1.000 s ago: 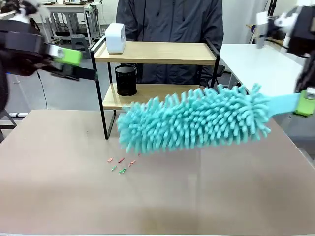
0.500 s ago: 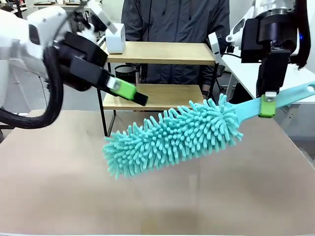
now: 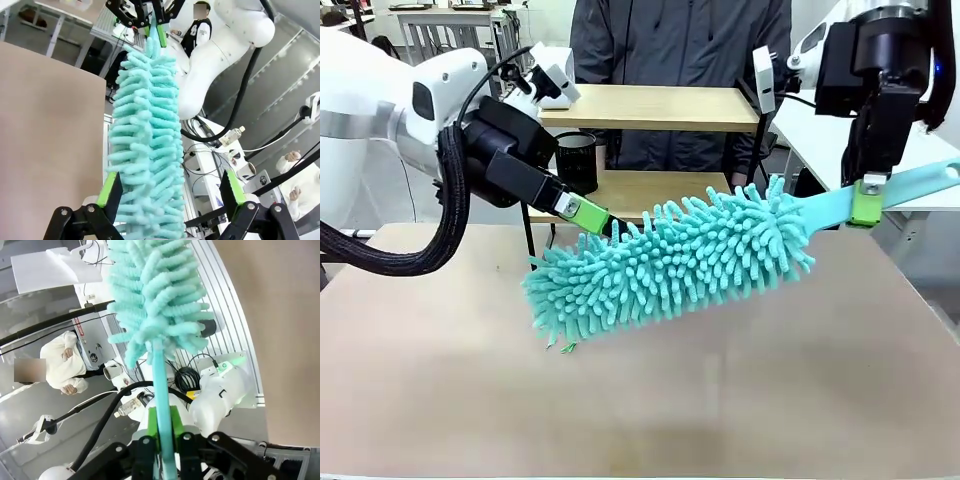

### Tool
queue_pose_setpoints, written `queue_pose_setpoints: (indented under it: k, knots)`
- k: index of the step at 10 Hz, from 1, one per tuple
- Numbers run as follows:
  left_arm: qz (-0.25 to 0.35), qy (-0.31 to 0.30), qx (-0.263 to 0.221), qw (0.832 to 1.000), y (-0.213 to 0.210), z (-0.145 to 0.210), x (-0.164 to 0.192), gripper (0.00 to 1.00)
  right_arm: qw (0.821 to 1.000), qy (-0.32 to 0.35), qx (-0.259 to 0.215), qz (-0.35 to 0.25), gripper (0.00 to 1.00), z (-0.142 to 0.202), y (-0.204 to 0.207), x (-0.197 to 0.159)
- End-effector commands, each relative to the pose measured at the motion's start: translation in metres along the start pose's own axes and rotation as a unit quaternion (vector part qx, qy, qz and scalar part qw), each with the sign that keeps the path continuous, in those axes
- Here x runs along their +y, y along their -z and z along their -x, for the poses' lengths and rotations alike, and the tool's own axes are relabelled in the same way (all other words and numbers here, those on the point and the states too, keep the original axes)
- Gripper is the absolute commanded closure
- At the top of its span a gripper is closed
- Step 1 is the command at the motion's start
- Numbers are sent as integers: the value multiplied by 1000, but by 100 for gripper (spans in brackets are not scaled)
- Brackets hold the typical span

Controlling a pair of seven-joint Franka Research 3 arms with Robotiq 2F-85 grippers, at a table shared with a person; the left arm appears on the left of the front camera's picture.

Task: Clean the shelf.
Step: Hand the Duster back to the human.

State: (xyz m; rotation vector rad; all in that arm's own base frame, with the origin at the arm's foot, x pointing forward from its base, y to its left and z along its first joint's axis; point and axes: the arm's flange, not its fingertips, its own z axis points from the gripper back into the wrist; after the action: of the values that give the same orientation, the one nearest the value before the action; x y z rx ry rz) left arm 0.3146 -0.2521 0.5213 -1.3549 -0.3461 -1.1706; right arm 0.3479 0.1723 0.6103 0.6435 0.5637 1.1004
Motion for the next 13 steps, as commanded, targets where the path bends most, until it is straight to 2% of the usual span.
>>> queue_pose_setpoints:
  k: [1, 6, 10, 11, 12, 13]
  knots:
    - [-12, 14, -18, 1000, -2, 1, 5, 0, 999, -33, 1, -19, 87, 14, -14, 12]
    - [-10, -6, -7, 1000, 3, 12, 12, 0, 997, -63, -43, -4, 87, 23, -19, 16]
    - [11, -14, 9, 1000, 9, 15, 4, 0, 997, -60, -48, -14, 87, 25, -22, 6]
    - [0, -10, 18, 1000, 11, 15, 7, 0, 997, -58, -47, -15, 87, 26, -22, 5]
    - [0, -10, 24, 1000, 14, 16, 6, 57, 997, -60, -47, -17, 87, 27, -22, 5]
    - [2, -11, 35, 999, 17, 16, 6, 58, 997, -60, -48, -18, 87, 27, -21, 5]
